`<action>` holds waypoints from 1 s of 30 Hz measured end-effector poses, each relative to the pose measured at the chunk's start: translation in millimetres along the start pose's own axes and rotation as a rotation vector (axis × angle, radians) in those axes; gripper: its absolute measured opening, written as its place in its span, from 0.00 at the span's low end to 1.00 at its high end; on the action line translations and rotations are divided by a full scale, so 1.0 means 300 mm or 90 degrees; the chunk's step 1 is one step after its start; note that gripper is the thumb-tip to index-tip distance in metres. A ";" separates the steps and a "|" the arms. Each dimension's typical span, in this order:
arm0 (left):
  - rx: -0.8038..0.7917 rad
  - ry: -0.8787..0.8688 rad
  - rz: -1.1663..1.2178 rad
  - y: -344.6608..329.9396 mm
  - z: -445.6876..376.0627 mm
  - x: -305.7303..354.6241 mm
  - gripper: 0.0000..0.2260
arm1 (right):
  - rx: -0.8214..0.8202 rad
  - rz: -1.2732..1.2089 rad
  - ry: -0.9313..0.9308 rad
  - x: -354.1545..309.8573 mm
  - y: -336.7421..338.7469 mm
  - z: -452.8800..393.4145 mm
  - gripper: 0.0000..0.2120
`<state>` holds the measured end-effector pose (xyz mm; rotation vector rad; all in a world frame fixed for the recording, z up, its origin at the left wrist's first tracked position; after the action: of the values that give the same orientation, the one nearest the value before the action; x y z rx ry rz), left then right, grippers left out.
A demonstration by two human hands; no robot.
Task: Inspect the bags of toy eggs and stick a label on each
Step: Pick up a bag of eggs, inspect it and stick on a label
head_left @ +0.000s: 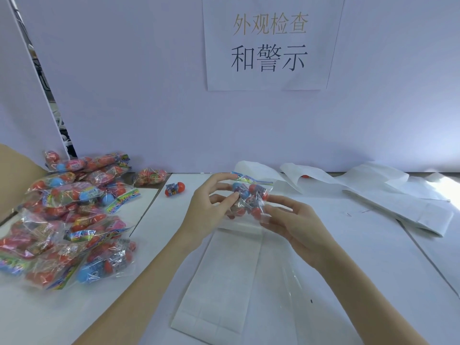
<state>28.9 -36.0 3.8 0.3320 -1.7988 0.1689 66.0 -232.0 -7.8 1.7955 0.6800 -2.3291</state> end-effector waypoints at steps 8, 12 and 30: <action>-0.055 -0.042 0.002 -0.025 0.010 0.018 0.12 | -0.113 -0.042 0.009 -0.011 -0.015 -0.006 0.21; -0.102 -0.020 0.025 -0.030 0.015 0.018 0.14 | -0.137 -0.006 0.019 -0.012 -0.023 -0.005 0.24; -0.133 -0.080 -0.028 -0.046 0.018 0.031 0.17 | -0.074 0.018 0.074 -0.011 -0.011 -0.013 0.33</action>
<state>26.3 -52.0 10.8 0.2370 -1.9122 -0.0718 69.1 -228.0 -4.5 1.8863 0.7841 -2.1334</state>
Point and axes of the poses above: each hand's wrist, its own z-axis away from the middle knuckle, its own y-axis out of the back of the hand, x = y × z, the point moved 5 cm from there along -z, towards the middle knuckle, and after that the axes turned 2 degrees about -y, right-handed, at the moved point
